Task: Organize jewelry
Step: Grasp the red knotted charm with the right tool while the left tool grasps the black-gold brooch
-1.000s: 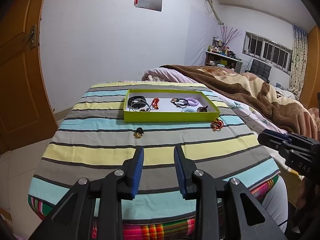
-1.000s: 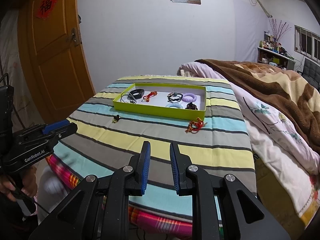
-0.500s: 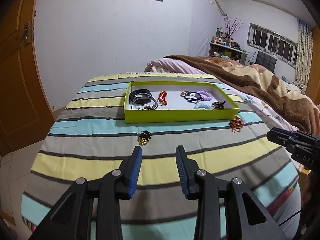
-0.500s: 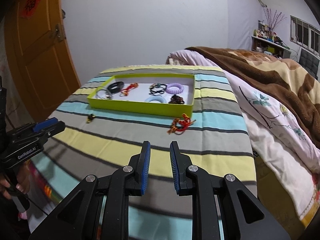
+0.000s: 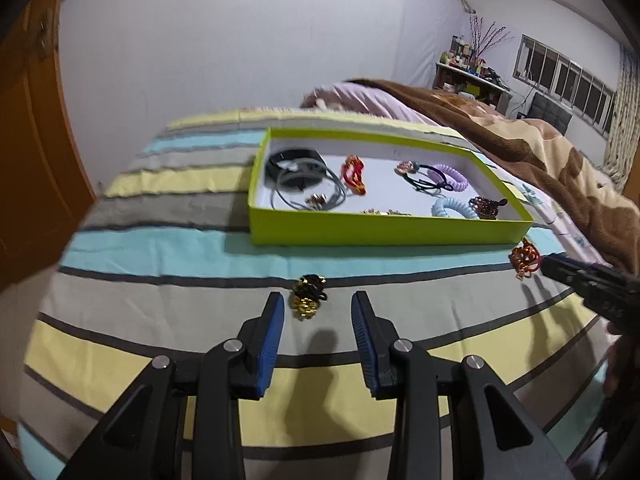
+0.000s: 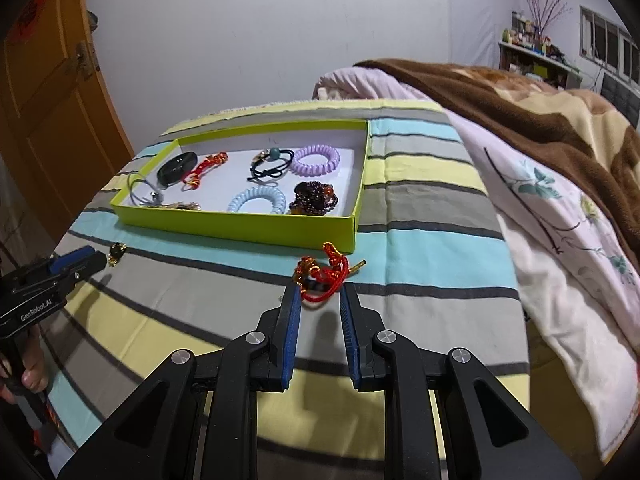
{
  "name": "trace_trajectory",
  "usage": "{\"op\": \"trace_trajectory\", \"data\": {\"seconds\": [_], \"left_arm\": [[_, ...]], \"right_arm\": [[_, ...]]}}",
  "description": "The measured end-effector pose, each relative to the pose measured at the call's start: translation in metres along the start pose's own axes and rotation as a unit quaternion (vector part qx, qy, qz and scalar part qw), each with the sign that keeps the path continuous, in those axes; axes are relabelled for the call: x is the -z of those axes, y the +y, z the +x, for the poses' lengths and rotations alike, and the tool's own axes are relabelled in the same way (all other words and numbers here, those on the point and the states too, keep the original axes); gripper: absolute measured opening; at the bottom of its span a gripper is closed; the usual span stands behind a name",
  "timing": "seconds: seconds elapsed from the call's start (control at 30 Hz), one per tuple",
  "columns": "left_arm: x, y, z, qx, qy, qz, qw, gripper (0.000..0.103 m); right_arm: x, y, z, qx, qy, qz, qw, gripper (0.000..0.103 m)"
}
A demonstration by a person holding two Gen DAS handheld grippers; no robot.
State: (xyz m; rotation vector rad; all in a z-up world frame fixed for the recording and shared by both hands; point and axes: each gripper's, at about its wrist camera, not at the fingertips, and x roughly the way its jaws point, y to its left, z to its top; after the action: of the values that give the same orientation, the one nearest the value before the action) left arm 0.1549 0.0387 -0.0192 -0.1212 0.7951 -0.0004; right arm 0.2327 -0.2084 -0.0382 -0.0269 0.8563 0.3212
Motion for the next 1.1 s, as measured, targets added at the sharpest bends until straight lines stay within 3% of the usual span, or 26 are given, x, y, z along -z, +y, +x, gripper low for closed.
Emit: {"op": "trace_trajectory", "data": {"seconds": [0.43, 0.5, 0.57, 0.7, 0.73, 0.8, 0.9, 1.1], "left_arm": [[-0.009, 0.001, 0.023, -0.011, 0.037, 0.003, 0.9992, 0.036], [-0.008, 0.000, 0.023, -0.013, 0.037, 0.005, 0.9992, 0.036], [-0.008, -0.001, 0.023, -0.014, 0.038, 0.007, 0.9992, 0.036], [-0.009, -0.001, 0.024, -0.016, 0.038, 0.009, 0.9991, 0.036], [-0.008, -0.002, 0.024, -0.018, 0.038, 0.011, 0.9991, 0.032], [-0.008, -0.004, 0.023, -0.018, 0.038, 0.017, 0.9990, 0.023], [-0.007, -0.007, 0.023, -0.016, 0.038, 0.026, 0.9988, 0.019], [-0.004, -0.009, 0.012, 0.007, 0.026, 0.028, 0.9992, 0.018]], "right_arm": [[-0.015, -0.004, 0.022, -0.014, 0.028, 0.008, 0.999, 0.021], [-0.018, -0.004, 0.025, -0.013, 0.030, 0.004, 0.999, 0.025], [-0.019, -0.002, 0.028, -0.015, 0.033, 0.001, 0.999, 0.039], [-0.021, 0.002, 0.032, 0.000, 0.036, -0.008, 0.999, 0.039], [-0.021, 0.004, 0.031, 0.003, 0.036, -0.011, 0.999, 0.038], [-0.020, 0.007, 0.031, 0.006, 0.037, -0.016, 0.999, 0.025], [-0.018, 0.009, 0.029, 0.011, 0.037, -0.021, 0.999, 0.013], [-0.014, 0.011, 0.012, 0.008, 0.018, -0.021, 1.000, 0.011]]}}
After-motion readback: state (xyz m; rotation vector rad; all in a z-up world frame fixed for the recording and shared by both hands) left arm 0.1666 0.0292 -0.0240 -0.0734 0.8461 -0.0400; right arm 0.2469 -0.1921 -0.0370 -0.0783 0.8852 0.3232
